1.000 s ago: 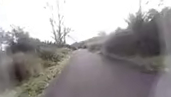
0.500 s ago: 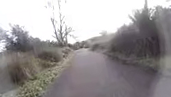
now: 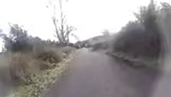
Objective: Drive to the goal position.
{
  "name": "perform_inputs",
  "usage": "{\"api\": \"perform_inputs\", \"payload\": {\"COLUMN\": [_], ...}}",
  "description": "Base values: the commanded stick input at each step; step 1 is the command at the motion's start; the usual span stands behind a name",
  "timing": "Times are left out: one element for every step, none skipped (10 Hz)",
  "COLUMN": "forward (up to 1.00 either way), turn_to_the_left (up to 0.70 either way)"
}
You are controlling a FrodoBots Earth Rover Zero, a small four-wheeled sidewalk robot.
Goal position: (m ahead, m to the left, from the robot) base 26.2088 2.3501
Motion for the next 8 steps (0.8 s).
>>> {"api": "perform_inputs", "payload": {"forward": [0.7,0.7,0.7,0.7,0.7,0.7,0.7,0.7], "turn_to_the_left": [0.0,0.0,0.0,0.0,0.0,0.0,0.0,0.0]}}
